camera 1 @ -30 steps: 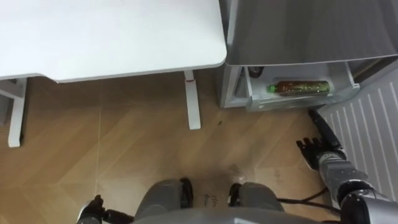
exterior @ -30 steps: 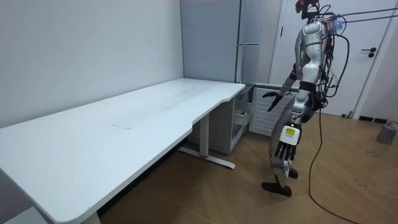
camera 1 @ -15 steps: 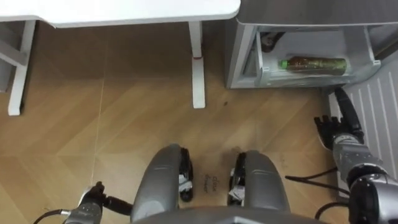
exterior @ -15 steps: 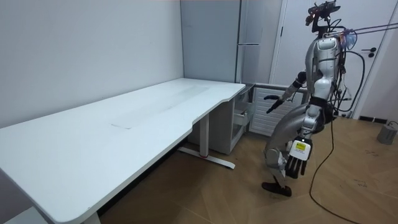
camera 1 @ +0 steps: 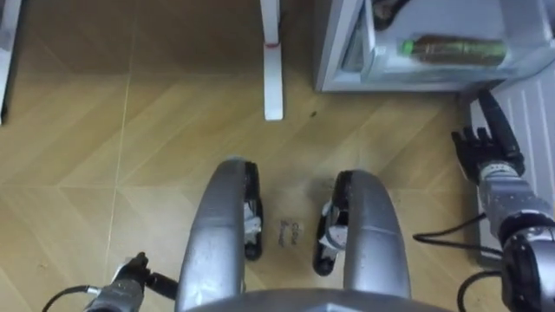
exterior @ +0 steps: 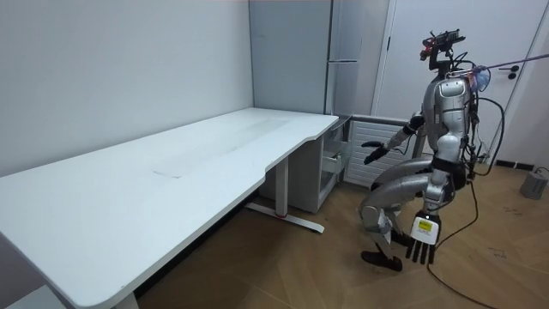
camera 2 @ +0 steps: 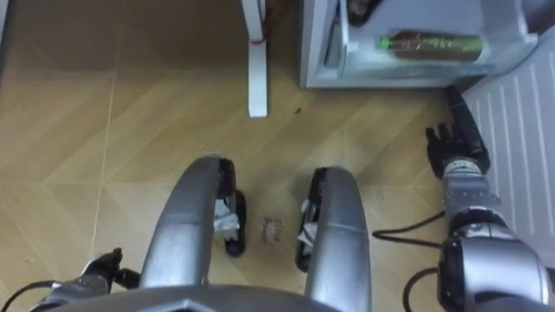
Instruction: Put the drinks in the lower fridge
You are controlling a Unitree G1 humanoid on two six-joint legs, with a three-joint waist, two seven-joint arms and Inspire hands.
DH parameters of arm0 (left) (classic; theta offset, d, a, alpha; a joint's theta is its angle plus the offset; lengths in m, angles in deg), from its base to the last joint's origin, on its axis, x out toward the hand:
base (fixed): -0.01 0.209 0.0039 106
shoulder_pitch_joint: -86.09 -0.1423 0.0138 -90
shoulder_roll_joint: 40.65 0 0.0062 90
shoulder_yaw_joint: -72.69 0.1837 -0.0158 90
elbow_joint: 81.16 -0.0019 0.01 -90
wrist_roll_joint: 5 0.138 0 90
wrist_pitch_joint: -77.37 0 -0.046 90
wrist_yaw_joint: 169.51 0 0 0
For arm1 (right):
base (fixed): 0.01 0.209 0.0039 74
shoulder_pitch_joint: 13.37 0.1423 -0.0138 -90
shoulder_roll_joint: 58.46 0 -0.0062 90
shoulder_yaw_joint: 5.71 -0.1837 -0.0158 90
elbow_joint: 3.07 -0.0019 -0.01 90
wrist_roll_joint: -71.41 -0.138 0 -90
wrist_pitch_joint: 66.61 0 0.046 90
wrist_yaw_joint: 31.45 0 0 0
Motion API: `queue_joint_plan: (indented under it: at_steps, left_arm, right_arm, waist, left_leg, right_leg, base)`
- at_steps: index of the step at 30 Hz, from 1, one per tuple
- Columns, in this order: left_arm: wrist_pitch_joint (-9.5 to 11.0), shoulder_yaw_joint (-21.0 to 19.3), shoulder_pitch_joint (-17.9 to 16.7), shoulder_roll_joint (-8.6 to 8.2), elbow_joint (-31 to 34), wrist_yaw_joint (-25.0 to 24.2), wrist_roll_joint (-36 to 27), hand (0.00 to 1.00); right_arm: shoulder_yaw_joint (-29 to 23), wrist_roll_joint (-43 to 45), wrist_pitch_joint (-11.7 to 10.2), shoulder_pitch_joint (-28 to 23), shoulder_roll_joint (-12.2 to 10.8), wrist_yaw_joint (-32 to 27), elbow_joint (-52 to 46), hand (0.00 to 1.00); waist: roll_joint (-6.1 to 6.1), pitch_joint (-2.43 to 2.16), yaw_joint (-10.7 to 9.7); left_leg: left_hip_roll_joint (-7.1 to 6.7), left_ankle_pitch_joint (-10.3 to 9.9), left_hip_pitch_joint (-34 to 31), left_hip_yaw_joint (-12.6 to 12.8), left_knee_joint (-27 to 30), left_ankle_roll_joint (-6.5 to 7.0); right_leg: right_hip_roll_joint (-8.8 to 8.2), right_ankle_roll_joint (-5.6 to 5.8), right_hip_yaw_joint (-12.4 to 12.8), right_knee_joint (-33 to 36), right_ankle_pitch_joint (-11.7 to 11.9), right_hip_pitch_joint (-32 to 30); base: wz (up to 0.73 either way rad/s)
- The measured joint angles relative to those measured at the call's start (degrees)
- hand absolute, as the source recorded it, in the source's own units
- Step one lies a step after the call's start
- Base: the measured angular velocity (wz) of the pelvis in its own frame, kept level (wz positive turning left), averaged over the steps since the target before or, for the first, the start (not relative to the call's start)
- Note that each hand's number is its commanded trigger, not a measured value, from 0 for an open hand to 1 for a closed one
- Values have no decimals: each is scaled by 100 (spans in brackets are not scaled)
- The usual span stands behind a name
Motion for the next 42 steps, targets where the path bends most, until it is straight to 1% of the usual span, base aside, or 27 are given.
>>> queue_joint_plan:
  at_steps: [1,2,3,4,5,6,7,9,11,14,15,19,23,24,26,28,31,33,34,35,36,38,40,42]
  left_arm:
    - [-3,9,11,27,1,-20,-77,0]
    - [1,8,35,90,5,-64,-179,0]
    - [15,6,39,151,39,-107,-191,0]
    - [22,10,41,170,53,-114,-221,0]
    - [25,46,46,217,71,-114,-368,0]
    - [27,115,51,249,68,-111,-520,0]
    - [33,139,51,261,69,-111,-583,0]
    - [32,260,49,305,52,-110,-741,0]
    - [29,325,50,316,61,-111,-747,0]
    - [28,403,6,323,87,-110,-849,0]
    - [29,439,1,323,117,-110,-852,0]
    - [86,415,-7,324,194,-110,-832,0]
    - [145,317,-24,335,245,-140,-797,0]
    - [153,319,-26,348,260,-143,-802,0]
    - [177,319,-29,375,272,-143,-831,0]
    - [208,319,-45,413,287,-147,-836,0]
    - [274,301,-274,468,522,-150,-795,0]
    - [299,250,-488,509,682,-148,-791,0]
    - [299,251,-520,520,693,-147,-791,0]
    - [301,251,-588,549,760,-147,-791,0]
    - [313,252,-653,591,820,-145,-791,0]
    - [328,259,-681,646,848,-141,-795,0]
    - [411,259,-828,727,923,-138,-802,0]
    - [429,252,-1190,810,1151,-90,-797,0]
  right_arm:
    - [21,1,2,46,2,-1,-1,0]
    - [30,0,2,144,6,-1,-1,0]
    - [35,0,2,288,21,1,-1,0]
    - [42,0,1,362,34,1,0,0]
    - [151,-3,1,491,71,6,0,0]
    - [272,-41,6,577,138,31,0,0]
    - [295,-60,6,599,169,60,0,0]
    - [447,-76,15,689,311,155,0,0]
    - [475,-77,14,751,406,190,-6,0]
    - [477,-208,-12,753,407,168,-51,0]
    - [478,-267,-35,751,406,122,-164,0]
    - [521,-452,-123,734,402,-80,-427,0]
    - [675,-518,-274,735,402,-161,-532,0]
    - [735,-564,-331,735,401,-190,-541,0]
    - [771,-606,-370,735,401,-220,-543,0]
    - [798,-625,-401,735,401,-257,-543,0]
    - [862,-635,-512,735,402,-324,-543,0]
    - [887,-670,-616,735,408,-439,-578,0]
    - [900,-671,-634,735,418,-465,-587,0]
    - [910,-675,-660,735,455,-528,-611,0]
    - [923,-678,-691,735,471,-590,-638,0]
    - [923,-685,-700,738,521,-721,-646,0]
    - [922,-685,-695,743,537,-815,-680,0]
    - [916,-685,-684,742,554,-1029,-865,0]
  waist:
    - [0,0,-7]
    - [-46,-3,-2]
    - [-88,-2,-1]
    - [-88,-2,3]
    - [-124,1,26]
    - [-128,4,71]
    - [-127,3,112]
    - [-125,10,218]
    - [-144,14,355]
    - [-205,40,349]
    - [-230,41,336]
    - [-267,39,329]
    - [-290,45,319]
    - [-291,46,320]
    - [-301,52,320]
    - [-318,62,321]
    - [-323,65,366]
    - [-328,68,384]
    - [-330,69,384]
    - [-345,78,394]
    - [-364,92,415]
    - [-389,108,482]
    - [-389,109,495]
    - [-391,110,489]
  left_leg:
    - [-7,2,-61,-22,28,-3]
    - [-59,8,-164,-36,69,-14]
    - [-82,16,-272,-47,112,-28]
    - [-83,22,-322,-52,143,-39]
    - [-86,25,-398,-65,185,-43]
    - [-79,24,-454,-106,252,-43]
    - [-82,15,-487,-129,295,-57]
    - [-91,-34,-633,-211,456,-84]
    - [-94,-63,-740,-213,526,-86]
    - [-170,-65,-846,-197,534,-80]
    - [-180,-65,-909,-198,537,-78]
    - [-198,-68,-1039,-169,534,-72]
    - [-210,-66,-1100,-132,524,-75]
    - [-241,-66,-1103,-133,524,-76]
    - [-288,-66,-1129,-143,519,-76]
    - [-298,-66,-1141,-151,512,-75]
    - [-385,-66,-1153,-182,505,-75]
    - [-414,-66,-1176,-195,472,-76]
    - [-438,-62,-1185,-193,455,-83]
    - [-505,-47,-1203,-193,412,-110]
    - [-536,-39,-1210,-195,383,-125]
    - [-600,-28,-1203,-215,341,-145]
    - [-579,-9,-1205,-219,335,-180]
    - [-584,9,-1199,-219,333,-213]
  right_leg:
    - [-18,-14,-21,29,-7,-44]
    - [-61,-42,-22,113,-24,-149]
    - [-91,-64,-30,180,-36,-250]
    - [-100,-77,-57,201,-43,-281]
    - [-114,-103,-80,250,-61,-343]
    - [-123,-123,-128,308,-98,-361]
    - [-124,-130,-148,336,-120,-374]
    - [-135,-136,-224,454,-197,-451]
    - [-140,-138,-219,516,-219,-556]
    - [-184,-108,-172,551,-232,-668]
    - [-199,-100,-148,570,-234,-741]
    - [-275,-99,-127,579,-233,-891]
    - [-379,-96,-123,587,-232,-962]
    - [-384,-96,-122,588,-232,-962]
    - [-407,-94,-124,594,-233,-962]
    - [-455,-94,-145,596,-233,-962]
    - [-506,-86,-159,599,-237,-963]
    - [-608,-69,-187,593,-246,-976]
    - [-641,-57,-189,591,-253,-986]
    - [-717,-55,-194,586,-254,-1009]
    - [-789,-55,-213,577,-254,-1014]
    - [-840,-55,-230,559,-255,-1014]
    - [-906,-56,-276,564,-255,-1002]
    - [-1038,-59,-333,589,-256,-989]
  base:
    - [13]
    - [16]
    - [16]
    - [13]
    - [11]
    - [9]
    - [8]
    - [8]
    - [0]
    - [3]
    - [0]
    - [-3]
    - [0]
    - [0]
    - [6]
    - [7]
    - [3]
    - [9]
    - [15]
    - [14]
    - [12]
    - [8]
    - [7]
    - [2]
